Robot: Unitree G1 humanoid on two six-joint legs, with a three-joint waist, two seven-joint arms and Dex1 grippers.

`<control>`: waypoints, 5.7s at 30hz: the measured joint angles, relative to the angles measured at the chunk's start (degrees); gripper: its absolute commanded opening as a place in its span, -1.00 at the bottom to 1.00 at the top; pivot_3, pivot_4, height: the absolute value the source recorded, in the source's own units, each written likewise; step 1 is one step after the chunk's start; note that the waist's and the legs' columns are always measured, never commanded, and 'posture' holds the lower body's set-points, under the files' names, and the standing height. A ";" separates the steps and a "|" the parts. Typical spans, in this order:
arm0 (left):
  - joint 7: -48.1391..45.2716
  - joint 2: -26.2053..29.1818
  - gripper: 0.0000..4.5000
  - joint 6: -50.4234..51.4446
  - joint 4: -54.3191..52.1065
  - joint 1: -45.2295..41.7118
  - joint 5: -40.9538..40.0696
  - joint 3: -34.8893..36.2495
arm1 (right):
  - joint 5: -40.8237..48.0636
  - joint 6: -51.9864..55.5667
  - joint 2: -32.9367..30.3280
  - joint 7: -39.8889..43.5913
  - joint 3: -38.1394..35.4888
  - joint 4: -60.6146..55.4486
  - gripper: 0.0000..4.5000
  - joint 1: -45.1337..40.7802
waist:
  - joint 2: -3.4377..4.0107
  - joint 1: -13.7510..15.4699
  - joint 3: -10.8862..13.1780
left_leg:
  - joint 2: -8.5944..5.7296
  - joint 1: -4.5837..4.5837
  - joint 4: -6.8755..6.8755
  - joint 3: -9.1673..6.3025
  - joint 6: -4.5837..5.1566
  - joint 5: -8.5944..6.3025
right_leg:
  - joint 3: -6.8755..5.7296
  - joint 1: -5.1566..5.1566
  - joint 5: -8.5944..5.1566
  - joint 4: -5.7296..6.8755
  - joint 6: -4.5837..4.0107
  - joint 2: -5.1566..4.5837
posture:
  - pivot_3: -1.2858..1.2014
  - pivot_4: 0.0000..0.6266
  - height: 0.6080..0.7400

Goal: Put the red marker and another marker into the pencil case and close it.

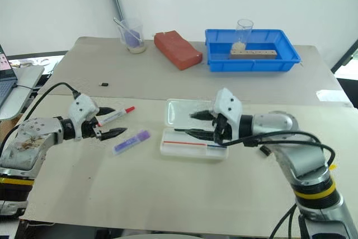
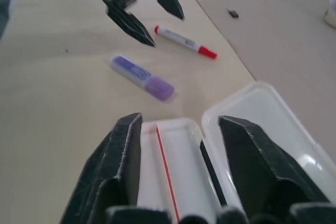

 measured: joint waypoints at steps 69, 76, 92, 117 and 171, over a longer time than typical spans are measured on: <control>-11.58 -15.03 0.97 -4.12 -5.37 -17.83 8.53 -18.46 | -2.02 -2.21 -5.23 -9.40 -1.47 -5.05 1.00 15.68 | 0.05 -0.68 -0.09 | 0.01 -0.22 0.16 -0.19 0.04 0.01 | -0.02 -0.01 -0.02 0.04 0.05 0.20 | 0.03 -0.52 1.00; -7.99 -2.06 0.97 1.58 -10.18 -1.21 6.72 -4.90 | -1.63 -1.60 -3.02 -6.81 3.54 -3.78 1.00 8.24 | 0.28 -1.71 -0.20 | 0.08 0.06 -0.11 -0.12 0.05 0.00 | 0.07 0.01 -0.04 0.04 0.02 0.22 | 0.03 -0.52 1.00; 0.22 -3.26 -0.44 7.17 -16.13 13.66 5.99 -2.14 | -1.32 -0.11 0.31 -2.96 8.23 -0.79 1.00 -0.72 | -0.07 0.39 -0.02 | 0.17 0.03 -0.11 0.03 0.02 0.00 | -0.17 -0.07 -0.01 -0.04 -0.25 -0.06 | 0.03 -0.52 1.00; -13.63 -7.13 -0.59 -6.20 -18.16 -6.51 8.60 -23.01 | -4.21 -2.36 -11.05 0.41 -0.09 -0.59 1.00 13.77 | -0.02 -0.02 -0.07 | 0.06 -0.07 -0.04 -0.06 0.05 0.01 | 0.05 0.03 0.03 -0.15 -0.09 0.18 | 0.03 -0.52 1.00; -17.05 -13.77 0.98 -6.10 -26.30 -9.26 -2.63 -19.14 | -17.70 -13.57 -22.13 4.35 -8.02 24.47 1.00 27.73 | 0.24 0.32 -0.04 | 0.02 -0.23 0.71 -0.14 0.31 -0.15 | 0.04 0.24 0.03 -0.08 0.10 0.18 | 0.03 -0.52 1.00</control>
